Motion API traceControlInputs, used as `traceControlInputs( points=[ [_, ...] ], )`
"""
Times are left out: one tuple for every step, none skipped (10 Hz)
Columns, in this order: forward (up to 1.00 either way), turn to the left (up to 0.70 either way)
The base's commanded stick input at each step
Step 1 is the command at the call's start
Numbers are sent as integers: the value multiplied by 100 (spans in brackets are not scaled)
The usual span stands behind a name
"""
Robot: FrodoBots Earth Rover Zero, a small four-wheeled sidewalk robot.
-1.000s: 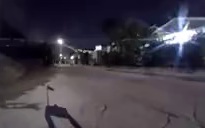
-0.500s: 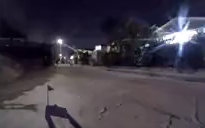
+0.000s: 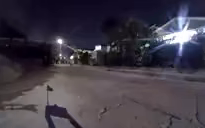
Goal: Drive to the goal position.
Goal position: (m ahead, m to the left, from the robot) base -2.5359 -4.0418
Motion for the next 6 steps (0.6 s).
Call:
traceControlInputs(
  points=[
    [9,-17],
    [9,-17],
    [9,-17],
    [9,-17],
    [9,-17],
    [9,-17]
  ],
)
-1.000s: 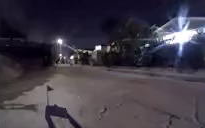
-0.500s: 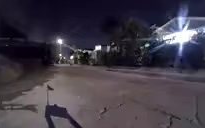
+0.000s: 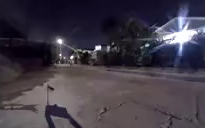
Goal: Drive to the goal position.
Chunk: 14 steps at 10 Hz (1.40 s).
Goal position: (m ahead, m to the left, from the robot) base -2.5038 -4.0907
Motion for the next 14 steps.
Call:
traceControlInputs(
  points=[
    [9,-17],
    [9,-17],
    [9,-17],
    [9,-17],
    [9,-17],
    [9,-16],
    [9,1],
    [9,2],
    [9,2],
    [9,2],
    [9,-7],
    [18,-23],
    [53,-37],
    [69,-34]
  ],
)
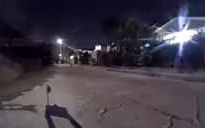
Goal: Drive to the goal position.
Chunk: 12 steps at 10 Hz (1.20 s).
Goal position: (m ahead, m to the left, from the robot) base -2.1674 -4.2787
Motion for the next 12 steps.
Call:
traceControlInputs(
  points=[
    [69,-34],
    [69,-34],
    [69,-34],
    [69,-34],
    [69,-34],
    [69,-34],
    [70,-34],
    [70,-34],
    [70,-34],
    [64,-31],
    [52,-38],
    [33,-38]
  ],
)
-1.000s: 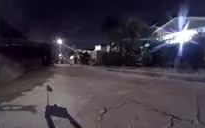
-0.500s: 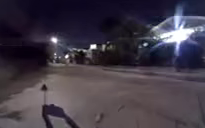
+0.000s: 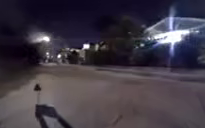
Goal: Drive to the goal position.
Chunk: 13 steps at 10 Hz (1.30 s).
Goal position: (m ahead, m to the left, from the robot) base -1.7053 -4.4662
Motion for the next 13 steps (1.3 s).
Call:
traceControlInputs(
  points=[
    [14,-26],
    [9,-11],
    [9,2],
    [6,3],
    [-58,29],
    [-60,29],
    [-60,29],
    [-60,29],
    [-60,29],
    [-60,29],
    [-60,29],
    [-60,29],
    [-60,29]
  ],
)
